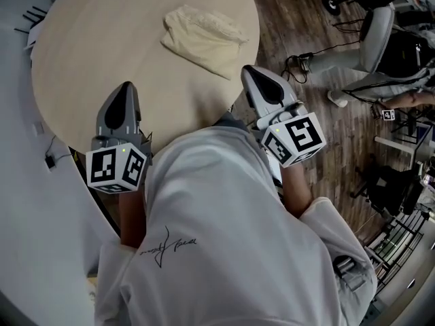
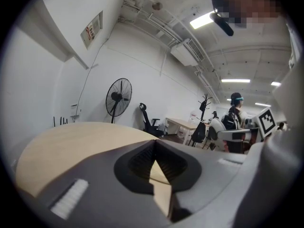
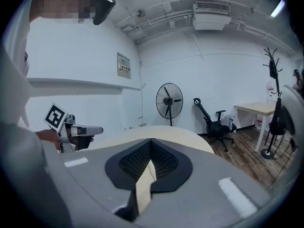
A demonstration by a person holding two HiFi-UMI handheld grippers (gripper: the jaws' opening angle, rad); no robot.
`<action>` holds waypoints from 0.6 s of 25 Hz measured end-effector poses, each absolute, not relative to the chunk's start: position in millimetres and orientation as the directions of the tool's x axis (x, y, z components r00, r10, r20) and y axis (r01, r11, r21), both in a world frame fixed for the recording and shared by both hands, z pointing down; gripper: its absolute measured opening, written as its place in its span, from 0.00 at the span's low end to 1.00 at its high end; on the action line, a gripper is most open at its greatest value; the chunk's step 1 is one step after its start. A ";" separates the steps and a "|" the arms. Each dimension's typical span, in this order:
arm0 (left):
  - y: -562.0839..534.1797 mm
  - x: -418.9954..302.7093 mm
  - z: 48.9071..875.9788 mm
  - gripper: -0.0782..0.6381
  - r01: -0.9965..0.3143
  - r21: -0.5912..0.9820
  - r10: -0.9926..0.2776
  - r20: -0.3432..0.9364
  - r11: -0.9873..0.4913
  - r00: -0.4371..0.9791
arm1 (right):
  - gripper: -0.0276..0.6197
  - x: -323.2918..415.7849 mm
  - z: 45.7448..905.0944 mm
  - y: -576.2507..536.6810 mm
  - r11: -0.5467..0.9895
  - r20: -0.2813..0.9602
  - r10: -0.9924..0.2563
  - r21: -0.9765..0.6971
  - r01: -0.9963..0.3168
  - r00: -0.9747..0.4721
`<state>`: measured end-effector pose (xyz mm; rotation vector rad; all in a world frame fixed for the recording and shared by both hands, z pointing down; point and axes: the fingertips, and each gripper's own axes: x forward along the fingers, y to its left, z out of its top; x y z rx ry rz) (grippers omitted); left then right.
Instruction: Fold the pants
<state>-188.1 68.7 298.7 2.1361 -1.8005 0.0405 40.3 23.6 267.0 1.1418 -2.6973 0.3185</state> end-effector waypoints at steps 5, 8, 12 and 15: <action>68.8 -182.9 306.5 0.17 -0.959 0.237 -0.941 0.262 -0.154 0.215 | 0.04 38.5 273.2 23.6 0.674 0.269 -0.676 -0.151 -0.723 -0.686; 71.9 -180.2 312.4 0.17 -0.960 0.226 -0.932 0.282 -0.165 0.226 | 0.04 38.5 278.9 22.5 0.664 0.300 -0.678 -0.142 -0.734 -0.671; 72.4 -179.1 315.3 0.17 -0.961 0.210 -0.924 0.300 -0.179 0.237 | 0.04 42.8 294.9 19.4 0.633 0.369 -0.678 -0.147 -0.760 -0.636; 71.5 -185.6 313.6 0.17 -0.961 0.213 -0.923 0.303 -0.175 0.236 | 0.04 38.4 300.3 22.7 0.633 0.395 -0.670 -0.137 -0.762 -0.628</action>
